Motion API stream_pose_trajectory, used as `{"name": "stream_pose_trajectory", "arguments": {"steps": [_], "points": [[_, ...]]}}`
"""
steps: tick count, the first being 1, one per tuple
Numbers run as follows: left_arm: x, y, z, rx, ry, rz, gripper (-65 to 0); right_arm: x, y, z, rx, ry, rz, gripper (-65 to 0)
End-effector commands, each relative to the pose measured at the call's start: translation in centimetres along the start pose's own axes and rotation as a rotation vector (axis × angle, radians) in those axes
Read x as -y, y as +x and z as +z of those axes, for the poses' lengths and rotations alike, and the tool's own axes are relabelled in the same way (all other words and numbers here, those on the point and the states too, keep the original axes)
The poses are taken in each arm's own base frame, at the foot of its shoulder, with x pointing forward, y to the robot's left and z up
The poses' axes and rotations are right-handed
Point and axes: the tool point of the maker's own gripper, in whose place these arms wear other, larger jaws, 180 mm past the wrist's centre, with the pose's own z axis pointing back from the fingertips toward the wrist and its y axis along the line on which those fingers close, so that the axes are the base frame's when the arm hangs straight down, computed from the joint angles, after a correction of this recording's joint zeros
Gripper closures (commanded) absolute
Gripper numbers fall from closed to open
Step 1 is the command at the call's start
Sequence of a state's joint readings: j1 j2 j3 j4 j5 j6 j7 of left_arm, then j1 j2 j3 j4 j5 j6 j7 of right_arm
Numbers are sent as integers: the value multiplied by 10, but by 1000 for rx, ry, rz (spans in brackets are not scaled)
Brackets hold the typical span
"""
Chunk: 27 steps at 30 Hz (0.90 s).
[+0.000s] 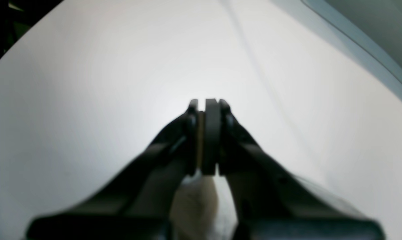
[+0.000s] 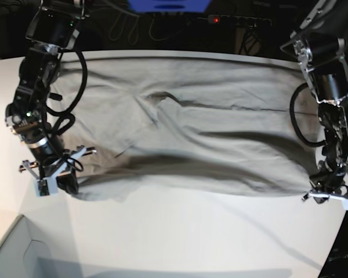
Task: Layout the t-shirt on the table in an organized manner, then fold the t-shirt properly
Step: 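Grasp the folded edge with both grippers and lift it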
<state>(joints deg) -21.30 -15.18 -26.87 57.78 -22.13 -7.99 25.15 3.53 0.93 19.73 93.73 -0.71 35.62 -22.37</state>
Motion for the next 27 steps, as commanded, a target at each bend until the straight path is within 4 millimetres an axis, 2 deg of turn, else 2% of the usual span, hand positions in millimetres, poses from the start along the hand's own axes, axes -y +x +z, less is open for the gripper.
{"name": "stream_pose_trajectory", "arguments": {"steps": [1, 5, 7, 13, 20, 24, 27], "points": [[3, 31, 1, 78, -14, -9, 0, 0, 23, 3, 78, 7, 14, 0], [2, 29, 2, 72, -12, -11, 0, -9, 24, 18, 89, 3, 24, 0], [-3, 21, 4, 59, -4, -14, 0, -14, 25, 30, 96, 2, 42, 0], [-5, 22, 15, 84, -6, -44, 0, -36, 27, 59, 113, -1, 32, 0], [-6, 17, 34, 104, -41, -13, 0, -58, -4, 86, 36, 9, -22, 0], [-12, 2, 43, 83, -47, 6, 0, -67, -31, 103, -37, 20, -41, 0], [-17, -13, 48, 58, -42, 12, 0, -71, -39, 114, -31, 25, -53, 0]]}}
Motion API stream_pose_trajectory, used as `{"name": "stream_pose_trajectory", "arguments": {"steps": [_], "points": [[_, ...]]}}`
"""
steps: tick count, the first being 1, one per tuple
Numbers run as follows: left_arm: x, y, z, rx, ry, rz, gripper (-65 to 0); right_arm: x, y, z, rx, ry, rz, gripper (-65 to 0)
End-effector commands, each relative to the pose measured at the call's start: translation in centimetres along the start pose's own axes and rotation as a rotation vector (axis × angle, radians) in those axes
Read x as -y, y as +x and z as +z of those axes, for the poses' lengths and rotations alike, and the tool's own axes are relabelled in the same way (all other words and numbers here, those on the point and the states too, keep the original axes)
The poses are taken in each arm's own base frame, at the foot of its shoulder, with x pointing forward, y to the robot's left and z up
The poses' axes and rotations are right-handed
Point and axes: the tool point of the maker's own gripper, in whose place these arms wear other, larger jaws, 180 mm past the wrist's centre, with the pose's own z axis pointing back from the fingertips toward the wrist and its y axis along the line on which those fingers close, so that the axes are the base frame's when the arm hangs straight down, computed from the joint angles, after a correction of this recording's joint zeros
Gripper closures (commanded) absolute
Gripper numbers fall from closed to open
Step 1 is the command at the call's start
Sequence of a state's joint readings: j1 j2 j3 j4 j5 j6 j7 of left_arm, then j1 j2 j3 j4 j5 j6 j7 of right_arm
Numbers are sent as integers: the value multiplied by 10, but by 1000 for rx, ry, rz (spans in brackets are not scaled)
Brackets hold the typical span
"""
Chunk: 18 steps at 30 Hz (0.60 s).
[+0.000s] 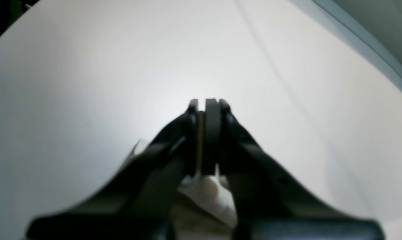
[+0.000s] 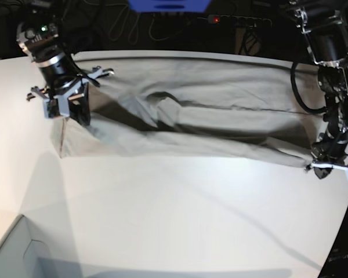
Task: Layout the t-shirt on the table in an organized manner, then fold the t-shirt properly
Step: 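Grasp the folded edge with both grippers and lift it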
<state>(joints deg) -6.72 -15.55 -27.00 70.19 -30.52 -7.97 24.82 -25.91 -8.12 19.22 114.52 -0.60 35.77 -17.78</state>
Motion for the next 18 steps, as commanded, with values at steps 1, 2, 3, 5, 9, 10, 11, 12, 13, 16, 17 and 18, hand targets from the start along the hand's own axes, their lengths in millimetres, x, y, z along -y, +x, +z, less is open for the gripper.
{"name": "stream_pose_trajectory", "arguments": {"steps": [1, 2, 3, 5, 9, 10, 11, 12, 13, 16, 17, 18], "points": [[3, 20, 2, 56, -15, -11, 0, -2, 13, 6, 64, 11, -1, 0], [1, 16, 4, 49, -12, -14, 0, -5, 9, 11, 69, 14, -6, 0], [-1, 13, 6, 45, -9, -17, 0, -6, 6, 15, 73, 16, -11, 0], [-3, 10, 10, 42, -7, -27, 0, -10, 2, 25, 88, 21, -22, 0], [-13, 18, 24, 76, 11, -30, 0, -16, -5, 38, 109, 32, -44, 0], [-16, 18, 27, 86, 20, -16, 0, -18, -7, 39, 104, 36, -47, 0], [-17, 18, 29, 94, 26, 1, 0, -19, -10, 39, 97, 41, -52, 0], [-19, 22, 32, 107, 33, 14, 0, -23, -13, 38, 92, 51, -60, 0], [-24, 20, 34, 106, 45, 20, 0, -25, -16, 36, 87, 59, -66, 0], [-35, 12, 41, 94, 67, 21, 0, -31, -29, 30, 59, 77, -94, 0], [-37, 9, 43, 87, 72, 19, 0, -31, -32, 27, 56, 81, -101, 0], [-40, 5, 45, 79, 78, 18, 0, -31, -35, 25, 52, 81, -108, 0]]}}
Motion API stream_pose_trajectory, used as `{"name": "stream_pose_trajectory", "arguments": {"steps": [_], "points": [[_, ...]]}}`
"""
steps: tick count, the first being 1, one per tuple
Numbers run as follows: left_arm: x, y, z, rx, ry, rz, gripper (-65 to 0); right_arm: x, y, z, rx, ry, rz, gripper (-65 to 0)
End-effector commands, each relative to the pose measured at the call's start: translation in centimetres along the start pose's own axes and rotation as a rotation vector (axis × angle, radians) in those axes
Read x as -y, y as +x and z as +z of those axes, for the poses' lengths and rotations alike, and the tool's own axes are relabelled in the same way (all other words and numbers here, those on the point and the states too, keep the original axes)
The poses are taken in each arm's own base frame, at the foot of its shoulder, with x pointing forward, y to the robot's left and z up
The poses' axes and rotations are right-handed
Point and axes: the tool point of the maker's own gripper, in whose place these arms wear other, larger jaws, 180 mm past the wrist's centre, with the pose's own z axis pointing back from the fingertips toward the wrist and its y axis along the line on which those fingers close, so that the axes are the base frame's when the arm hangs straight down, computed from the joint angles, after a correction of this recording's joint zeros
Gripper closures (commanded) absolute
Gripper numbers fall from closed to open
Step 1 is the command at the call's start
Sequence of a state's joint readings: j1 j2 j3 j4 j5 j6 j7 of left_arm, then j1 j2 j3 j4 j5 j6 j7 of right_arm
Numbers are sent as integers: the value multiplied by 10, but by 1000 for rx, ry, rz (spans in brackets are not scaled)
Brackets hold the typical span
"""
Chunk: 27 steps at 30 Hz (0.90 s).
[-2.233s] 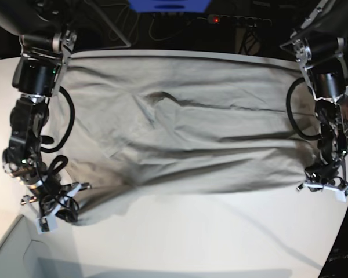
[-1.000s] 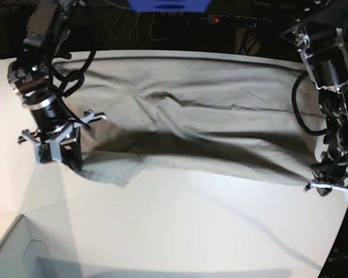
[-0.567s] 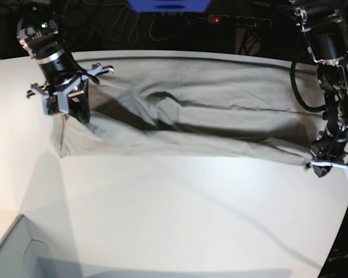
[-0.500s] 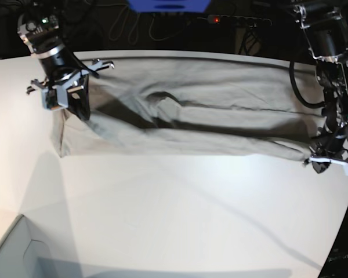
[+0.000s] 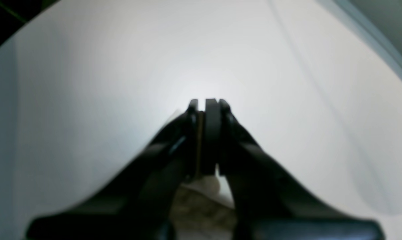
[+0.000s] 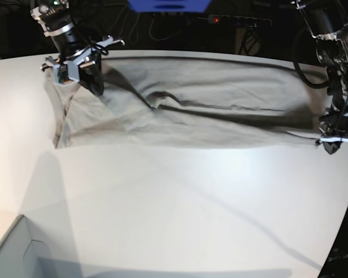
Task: Layout the t-shirt on the table in an organized manner, then fold the t-shirt properly
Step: 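Grasp the folded edge with both grippers and lift it, then fold the lifted edge over the shirt toward the collar with both grippers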
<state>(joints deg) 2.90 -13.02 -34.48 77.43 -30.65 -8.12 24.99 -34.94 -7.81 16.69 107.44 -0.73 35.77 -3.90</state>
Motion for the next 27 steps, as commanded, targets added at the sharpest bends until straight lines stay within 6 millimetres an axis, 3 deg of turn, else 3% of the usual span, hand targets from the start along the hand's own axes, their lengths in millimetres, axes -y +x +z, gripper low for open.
{"name": "stream_pose_trajectory", "arguments": {"steps": [1, 9, 17, 22, 27], "points": [[1, 20, 2, 59, -10, -13, 0, -1, 10, -1, 50, 11, -11, 0], [-17, -5, 14, 1, 22, -30, 0, 4, -8, -7, 9, 14, -30, 0], [-12, 3, 32, 27, 4, -81, 0, 7, -8, -11, 11, 14, -27, 0], [-25, -10, 39, -3, 31, -86, 0, 7, -8, -10, 11, 12, -26, 0], [-47, -5, 45, 13, 86, -56, 0, 22, -8, -5, 5, -19, -8, 0]]}}
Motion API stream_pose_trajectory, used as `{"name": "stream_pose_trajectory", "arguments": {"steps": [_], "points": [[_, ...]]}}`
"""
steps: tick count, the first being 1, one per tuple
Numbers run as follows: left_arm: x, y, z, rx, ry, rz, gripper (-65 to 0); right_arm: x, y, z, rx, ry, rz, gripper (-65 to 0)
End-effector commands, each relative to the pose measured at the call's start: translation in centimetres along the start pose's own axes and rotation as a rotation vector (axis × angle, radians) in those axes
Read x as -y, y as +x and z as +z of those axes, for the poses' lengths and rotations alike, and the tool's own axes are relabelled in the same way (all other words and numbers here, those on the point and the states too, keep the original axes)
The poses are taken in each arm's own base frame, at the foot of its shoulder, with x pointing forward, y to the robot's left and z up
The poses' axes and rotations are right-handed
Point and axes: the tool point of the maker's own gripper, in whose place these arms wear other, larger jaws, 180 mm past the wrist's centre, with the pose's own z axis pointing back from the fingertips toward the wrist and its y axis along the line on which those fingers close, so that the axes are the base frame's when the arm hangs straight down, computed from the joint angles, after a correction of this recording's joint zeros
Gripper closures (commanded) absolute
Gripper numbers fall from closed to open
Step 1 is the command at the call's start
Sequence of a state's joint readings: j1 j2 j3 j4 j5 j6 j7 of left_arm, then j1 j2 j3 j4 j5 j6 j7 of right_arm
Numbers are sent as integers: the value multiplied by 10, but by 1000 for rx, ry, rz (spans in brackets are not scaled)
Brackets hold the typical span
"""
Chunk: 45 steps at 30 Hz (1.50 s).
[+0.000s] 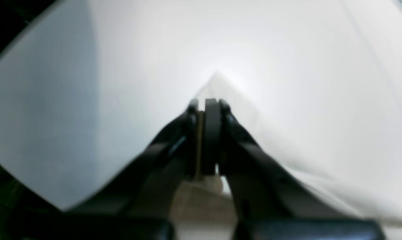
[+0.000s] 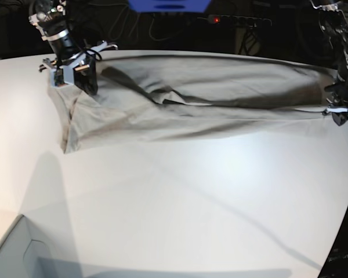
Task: Layout the t-shirt on the table in an organized manner, then fold the t-shirt properly
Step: 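Fold the lifted edge over the shirt toward the collar with both grippers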
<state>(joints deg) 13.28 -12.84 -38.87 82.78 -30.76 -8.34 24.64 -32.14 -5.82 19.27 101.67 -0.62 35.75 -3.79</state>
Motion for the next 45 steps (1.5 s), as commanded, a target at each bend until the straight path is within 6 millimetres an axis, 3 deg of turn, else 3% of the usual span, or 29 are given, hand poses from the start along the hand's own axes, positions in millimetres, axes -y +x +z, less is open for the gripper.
{"name": "stream_pose_trajectory", "arguments": {"steps": [1, 9, 12, 17, 21, 31, 34, 38, 45], "points": [[-1, 11, -1, 35, -3, -5, 0, 0, 14, 2, 54, 9, 7, 0], [-4, -13, -5, -18, 12, 29, 0, 6, 17, 6, 69, -3, -13, 0], [-3, -16, -5, -24, 12, 31, 0, 16, 38, 17, 183, -8, -75, 0], [-3, -16, -5, -24, 11, 30, 0, 36, 51, 35, 272, -60, -115, 0], [-3, -17, -5, -26, 12, 29, 0, 35, 40, 38, 242, -62, -125, 0], [-6, -21, -2, -33, 15, 31, 0, 19, -17, 30, 117, -22, -231, 0], [-7, -22, -2, -37, 17, 32, 0, 20, -21, 31, 106, -23, -232, 0], [-3, -28, -2, -44, 15, 42, 0, 16, 0, 49, 167, -22, -194, 0], [0, -27, -3, -39, 9, 52, 0, -32, 44, 70, 284, 100, -164, 0]]}}
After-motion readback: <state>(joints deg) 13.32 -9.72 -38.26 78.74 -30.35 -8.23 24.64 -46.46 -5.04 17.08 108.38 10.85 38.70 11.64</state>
